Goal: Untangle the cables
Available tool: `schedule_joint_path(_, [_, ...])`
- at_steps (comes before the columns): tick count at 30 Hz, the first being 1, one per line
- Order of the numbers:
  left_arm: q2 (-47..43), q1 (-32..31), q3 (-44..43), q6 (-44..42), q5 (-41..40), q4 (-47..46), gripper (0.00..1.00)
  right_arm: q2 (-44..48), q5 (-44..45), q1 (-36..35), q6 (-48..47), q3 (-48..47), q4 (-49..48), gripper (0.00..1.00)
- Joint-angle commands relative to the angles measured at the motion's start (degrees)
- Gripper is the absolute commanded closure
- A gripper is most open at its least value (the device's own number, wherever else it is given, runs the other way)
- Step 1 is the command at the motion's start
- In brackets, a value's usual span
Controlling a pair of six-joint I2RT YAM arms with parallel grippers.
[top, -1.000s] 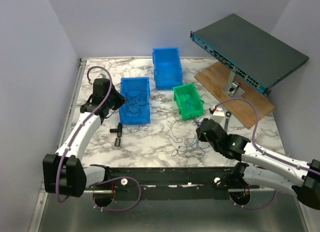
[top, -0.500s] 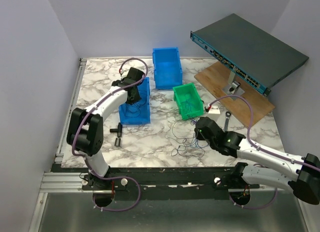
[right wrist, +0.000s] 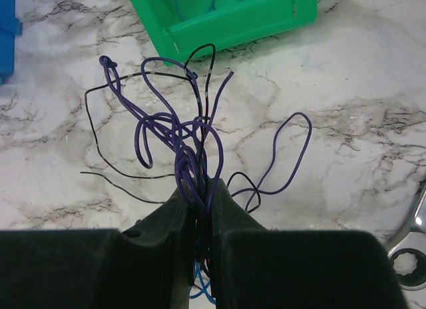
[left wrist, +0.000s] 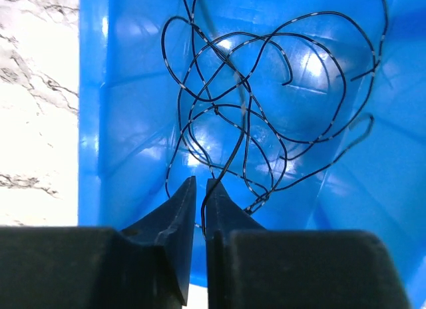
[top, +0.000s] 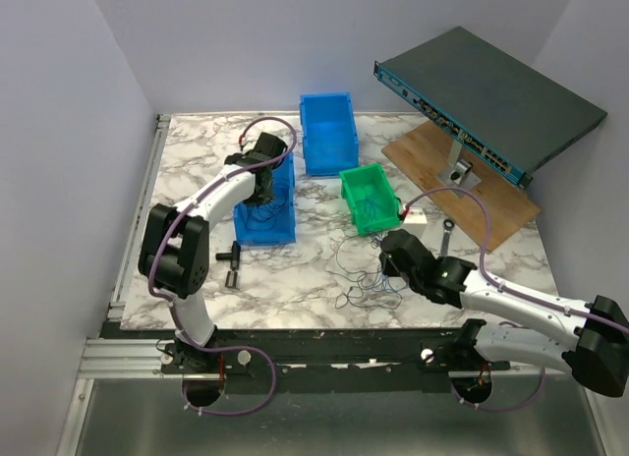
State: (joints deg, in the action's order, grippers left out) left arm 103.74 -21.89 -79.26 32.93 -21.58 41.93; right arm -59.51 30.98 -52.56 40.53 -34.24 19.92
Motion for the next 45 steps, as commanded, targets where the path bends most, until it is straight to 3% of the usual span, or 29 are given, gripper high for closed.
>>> schedule_joint_path(1, [-7.13, -0.46, 1.1, -2.26, 2.0, -0.74, 0.83, -1.42, -4.44, 0.0, -3.26, 0.13, -3.58, 0.9])
schedule_joint_path(3, [-9.91, -0.6, 2.23, -2.77, 3.99, -1.59, 0.8, -2.64, -8.4, 0.0, -5.76, 0.16, -5.2, 0.9])
schedule_joint_path(7, [-17.35, -0.79, 7.51, -3.56, 7.98, -6.19, 0.52, -5.11, -16.7, -0.05, -9.91, 0.04, -8.32, 0.91])
schedule_joint_path(14, [-30.12, -1.2, 17.08, -4.31, 14.28, -11.98, 0.21, -7.65, -22.43, 0.0, -12.79, 0.19, -13.62, 0.9])
schedule_joint_path(17, [-38.59, -1.48, 25.77, -6.37, 20.23, -19.74, 0.02, -9.22, -23.87, 0.0, -13.04, 0.89, -16.73, 0.9])
schedule_joint_path(23, [-53.75, -2.66, 37.77, -6.06, 21.55, -26.45, 0.01, -14.28, -27.71, -0.01, -13.16, 1.24, -22.38, 0.9])
schedule_joint_path(29, [-62.52, -5.85, 53.22, -5.77, 30.67, -42.24, 0.04, -20.25, -32.72, -0.02, -12.93, -0.16, -27.75, 0.84])
schedule_joint_path(33, [-66.03, -9.84, 58.47, -8.72, 33.71, -49.05, 0.04, -22.26, -31.92, 0.0, -13.6, 0.01, -30.16, 0.68])
schedule_joint_path(38, [-61.33, -12.61, 59.46, -12.12, 36.75, -52.8, 0.05, -21.14, -29.26, -0.07, -15.37, 2.91, -33.21, 0.26])
schedule_joint_path(41, [-56.53, -13.75, 60.94, -12.74, 38.83, -58.12, 0.07, -18.62, -24.11, -0.01, -15.18, 5.68, -33.13, 0.2])
schedule_joint_path(45, [-53.92, -14.59, 59.68, -12.89, 39.41, -57.66, 0.1, -12.21, -17.82, -0.05, -13.85, 10.31, -33.73, 0.2])
